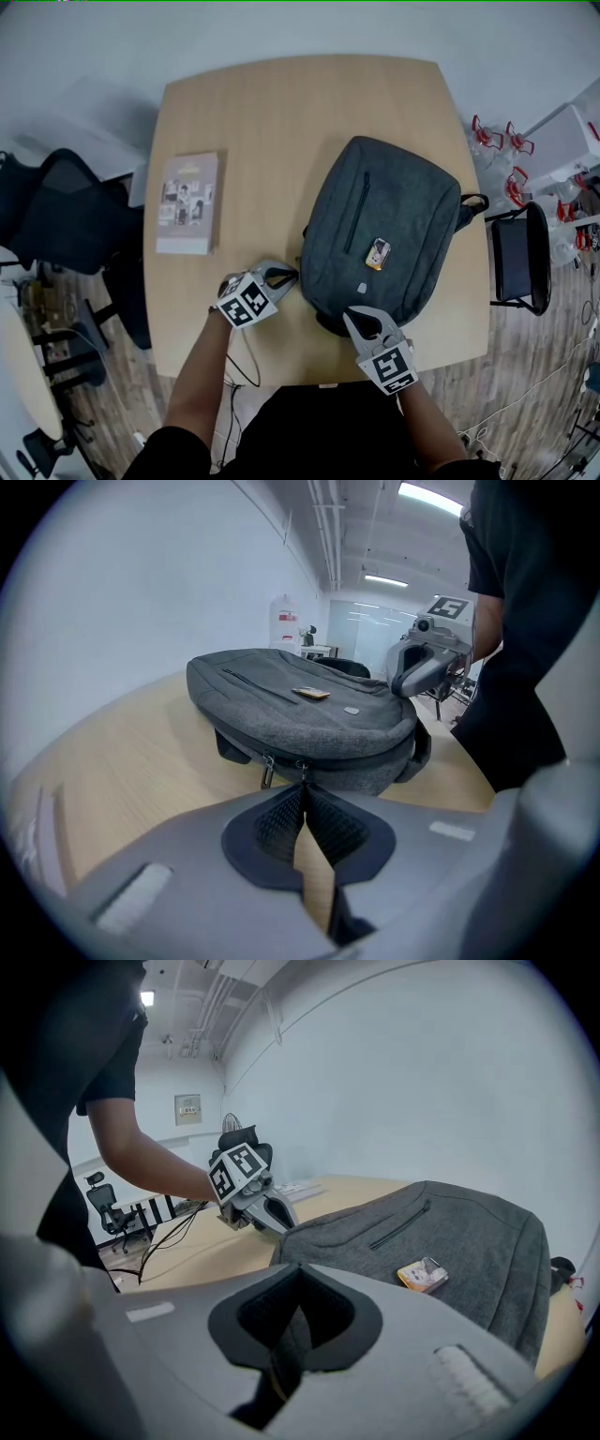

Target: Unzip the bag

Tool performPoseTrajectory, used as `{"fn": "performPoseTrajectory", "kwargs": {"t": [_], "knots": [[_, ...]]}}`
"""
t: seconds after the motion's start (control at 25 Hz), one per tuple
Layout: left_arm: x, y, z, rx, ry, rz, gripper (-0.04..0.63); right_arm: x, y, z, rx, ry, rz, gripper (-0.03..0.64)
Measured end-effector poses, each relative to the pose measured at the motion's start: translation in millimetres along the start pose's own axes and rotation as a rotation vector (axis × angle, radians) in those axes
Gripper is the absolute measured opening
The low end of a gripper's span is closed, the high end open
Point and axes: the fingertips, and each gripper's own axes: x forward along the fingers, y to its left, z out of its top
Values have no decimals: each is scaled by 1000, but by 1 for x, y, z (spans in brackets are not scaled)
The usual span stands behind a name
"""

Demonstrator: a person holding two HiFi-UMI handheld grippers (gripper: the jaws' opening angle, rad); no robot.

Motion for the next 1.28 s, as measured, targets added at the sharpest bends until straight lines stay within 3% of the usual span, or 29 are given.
{"fn": "performPoseTrajectory", "kwargs": {"t": [0.36,0.56,0.64,0.68,0.72,0.76,0.84,1.04,1.12,1.28], "knots": [[1,0,2,-25,-14,57,27,2,1,1,-18,7,-1,3],[2,-2,-1,-48,-26,51,26,-5,3,6,-31,-22,15,5],[0,-2,-2,-48,-19,53,26,-10,8,8,-94,-5,43,6],[0,-2,-1,-51,-20,52,26,-12,12,5,-145,24,62,37],[0,-2,0,-55,-24,50,26,-14,15,0,-202,62,79,158],[0,-3,1,-59,-28,47,26,-16,18,-7,-262,100,88,189],[1,-4,2,-61,-31,47,26,-19,18,-22,-368,166,86,198],[-2,-4,2,-62,-27,49,26,-27,13,-54,-510,278,83,202],[-1,-5,1,-63,-22,46,26,-25,12,-61,-570,301,58,174],[0,-8,2,-60,-25,43,26,-19,8,-65,-580,317,25,146]]}}
